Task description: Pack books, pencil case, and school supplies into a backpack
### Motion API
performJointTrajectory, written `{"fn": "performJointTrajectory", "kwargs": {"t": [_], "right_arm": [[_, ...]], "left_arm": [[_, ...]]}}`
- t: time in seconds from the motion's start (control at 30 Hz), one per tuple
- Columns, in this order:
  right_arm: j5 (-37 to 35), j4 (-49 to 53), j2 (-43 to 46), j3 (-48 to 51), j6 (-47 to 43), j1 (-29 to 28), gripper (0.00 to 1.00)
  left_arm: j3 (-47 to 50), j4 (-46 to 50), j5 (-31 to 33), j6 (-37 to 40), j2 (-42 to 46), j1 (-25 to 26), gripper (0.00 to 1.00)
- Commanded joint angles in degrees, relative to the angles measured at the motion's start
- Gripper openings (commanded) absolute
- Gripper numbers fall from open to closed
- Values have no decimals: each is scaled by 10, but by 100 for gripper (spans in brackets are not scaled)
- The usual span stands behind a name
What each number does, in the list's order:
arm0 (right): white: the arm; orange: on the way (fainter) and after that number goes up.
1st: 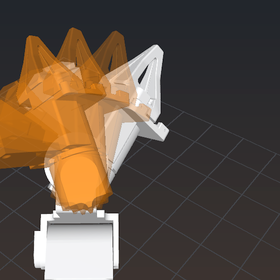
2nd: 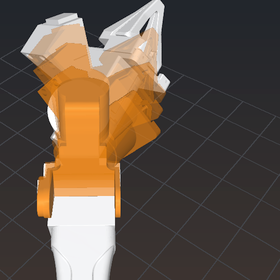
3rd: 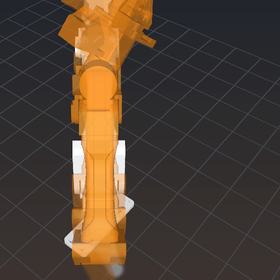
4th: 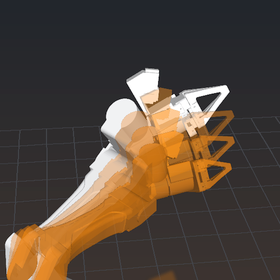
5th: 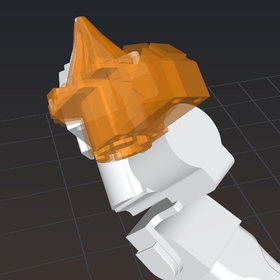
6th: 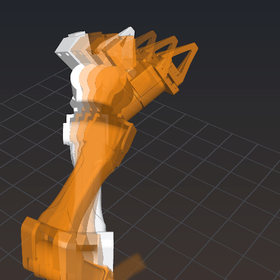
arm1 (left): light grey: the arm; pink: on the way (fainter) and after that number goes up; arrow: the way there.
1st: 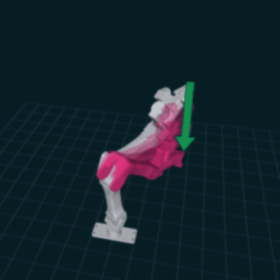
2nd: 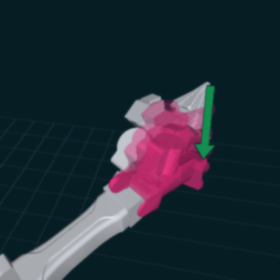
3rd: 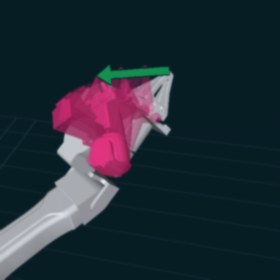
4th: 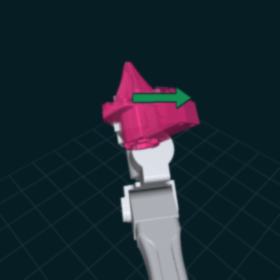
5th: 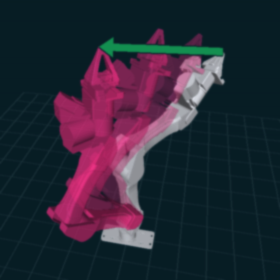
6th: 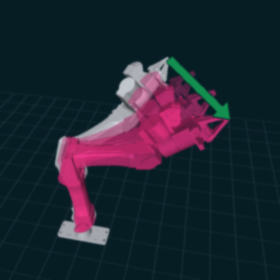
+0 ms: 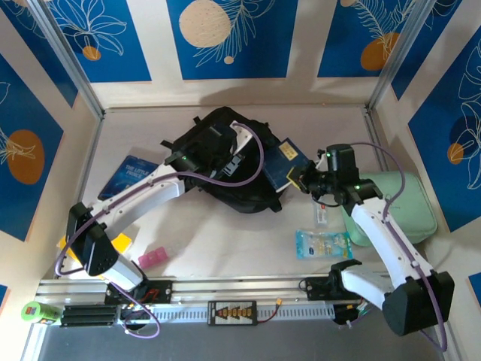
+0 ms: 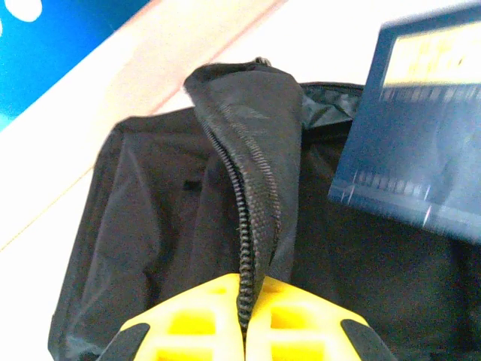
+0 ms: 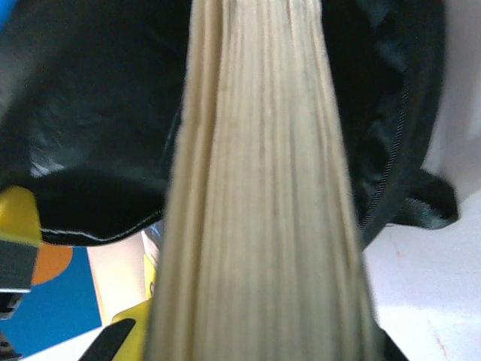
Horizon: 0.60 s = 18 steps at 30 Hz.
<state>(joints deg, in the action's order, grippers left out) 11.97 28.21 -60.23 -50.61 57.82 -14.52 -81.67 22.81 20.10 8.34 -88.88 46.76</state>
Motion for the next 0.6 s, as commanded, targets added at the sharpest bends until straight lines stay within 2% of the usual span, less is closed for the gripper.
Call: {"fn": "performJointTrajectory", "kwargs": {"t": [0.0, 0.17, 0.43, 0.57], "right_arm": [[2, -24, -39, -10, 31, -28, 0], [24, -55, -125, -67, 29, -65, 0], [80, -247, -221, -76, 82, -75, 0], [76, -286, -251, -81, 86, -75, 0]], "left_arm": [[9, -80, -9, -5, 19, -1, 0], [20, -82, -46, 3, 34, -1, 0], [46, -92, -60, 3, 59, -1, 0], [49, -96, -66, 12, 69, -1, 0]]}}
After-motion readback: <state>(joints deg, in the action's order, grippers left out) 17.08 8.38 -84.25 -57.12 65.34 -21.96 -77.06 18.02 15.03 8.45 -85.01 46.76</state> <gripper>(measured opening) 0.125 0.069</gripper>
